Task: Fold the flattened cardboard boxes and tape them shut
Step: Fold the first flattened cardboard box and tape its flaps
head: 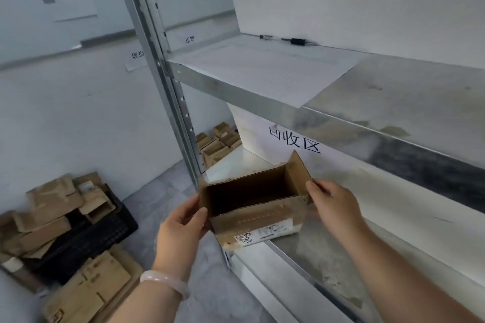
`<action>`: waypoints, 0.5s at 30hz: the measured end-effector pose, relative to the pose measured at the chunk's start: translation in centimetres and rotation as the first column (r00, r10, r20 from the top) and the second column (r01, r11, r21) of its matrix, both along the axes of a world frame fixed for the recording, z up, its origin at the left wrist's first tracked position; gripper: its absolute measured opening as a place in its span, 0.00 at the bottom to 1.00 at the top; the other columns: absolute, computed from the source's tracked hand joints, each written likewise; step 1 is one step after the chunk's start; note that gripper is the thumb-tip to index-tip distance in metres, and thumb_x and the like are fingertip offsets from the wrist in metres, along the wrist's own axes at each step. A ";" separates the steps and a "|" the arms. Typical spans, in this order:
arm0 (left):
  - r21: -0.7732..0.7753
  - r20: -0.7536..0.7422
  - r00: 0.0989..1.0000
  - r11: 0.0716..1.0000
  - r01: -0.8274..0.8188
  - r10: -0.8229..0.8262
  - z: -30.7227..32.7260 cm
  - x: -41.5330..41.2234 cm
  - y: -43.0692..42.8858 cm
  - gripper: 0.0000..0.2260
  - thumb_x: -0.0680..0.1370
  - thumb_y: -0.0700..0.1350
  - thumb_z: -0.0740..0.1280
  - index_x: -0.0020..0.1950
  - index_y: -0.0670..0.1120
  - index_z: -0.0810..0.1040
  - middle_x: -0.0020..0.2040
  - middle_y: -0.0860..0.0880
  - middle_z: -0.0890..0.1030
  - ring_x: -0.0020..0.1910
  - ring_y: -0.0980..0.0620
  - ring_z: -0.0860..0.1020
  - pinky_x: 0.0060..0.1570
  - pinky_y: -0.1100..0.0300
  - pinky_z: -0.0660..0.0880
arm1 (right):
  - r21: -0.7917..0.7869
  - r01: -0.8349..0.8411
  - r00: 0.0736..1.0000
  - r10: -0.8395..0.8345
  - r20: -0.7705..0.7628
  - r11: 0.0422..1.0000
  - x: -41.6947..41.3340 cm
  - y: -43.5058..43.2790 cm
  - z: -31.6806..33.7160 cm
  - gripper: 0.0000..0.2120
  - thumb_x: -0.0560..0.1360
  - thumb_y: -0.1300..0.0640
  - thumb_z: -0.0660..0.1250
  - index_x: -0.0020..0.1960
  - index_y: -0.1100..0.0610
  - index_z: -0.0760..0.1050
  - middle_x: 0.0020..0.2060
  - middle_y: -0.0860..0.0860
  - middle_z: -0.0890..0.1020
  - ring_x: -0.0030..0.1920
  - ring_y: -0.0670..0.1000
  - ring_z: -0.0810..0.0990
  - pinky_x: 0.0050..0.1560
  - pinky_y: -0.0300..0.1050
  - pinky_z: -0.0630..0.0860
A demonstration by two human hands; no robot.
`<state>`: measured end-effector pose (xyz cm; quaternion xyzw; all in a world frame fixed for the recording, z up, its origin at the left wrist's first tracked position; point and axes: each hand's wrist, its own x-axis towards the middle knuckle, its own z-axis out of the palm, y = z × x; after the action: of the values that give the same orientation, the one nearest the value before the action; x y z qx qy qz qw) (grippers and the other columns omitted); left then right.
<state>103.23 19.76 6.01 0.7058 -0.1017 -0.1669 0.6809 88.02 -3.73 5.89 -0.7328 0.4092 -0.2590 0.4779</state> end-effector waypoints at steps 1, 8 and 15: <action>-0.010 -0.013 1.000 1.000 -0.008 0.008 -0.4 0.9 -0.1 0.13 0.78 0.41 0.67 0.58 0.56 0.80 0.49 0.56 0.85 0.48 0.55 0.84 0.45 0.59 0.81 | 0.031 -0.005 1.000 0.005 0.008 1.000 1.5 -0.3 -0.1 0.07 0.79 0.48 0.64 0.51 0.45 0.81 0.39 0.44 0.84 0.42 0.48 0.84 0.51 0.56 0.81; -0.084 -0.086 0.973 0.975 0.206 -0.213 -1.8 5.9 0.2 0.21 0.72 0.50 0.73 0.60 0.65 0.72 0.56 0.60 0.77 0.51 0.53 0.83 0.44 0.53 0.82 | 0.147 0.144 0.983 -0.159 0.093 0.979 4.5 1.2 -1.1 0.21 0.79 0.43 0.63 0.71 0.46 0.69 0.62 0.43 0.76 0.56 0.42 0.77 0.58 0.44 0.74; 0.176 0.049 0.729 0.725 0.666 -0.682 -3.6 12.4 0.4 0.44 0.59 0.73 0.73 0.71 0.75 0.54 0.69 0.72 0.64 0.64 0.70 0.69 0.57 0.65 0.75 | 0.431 0.136 0.981 -0.183 0.070 0.892 4.9 9.5 -3.6 0.16 0.75 0.45 0.68 0.60 0.42 0.68 0.59 0.46 0.77 0.56 0.49 0.80 0.49 0.46 0.81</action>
<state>115.68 20.15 2.42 0.6763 -0.3764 -0.3707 0.5133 92.91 5.76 2.34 -0.5600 0.4879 -0.2418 0.6244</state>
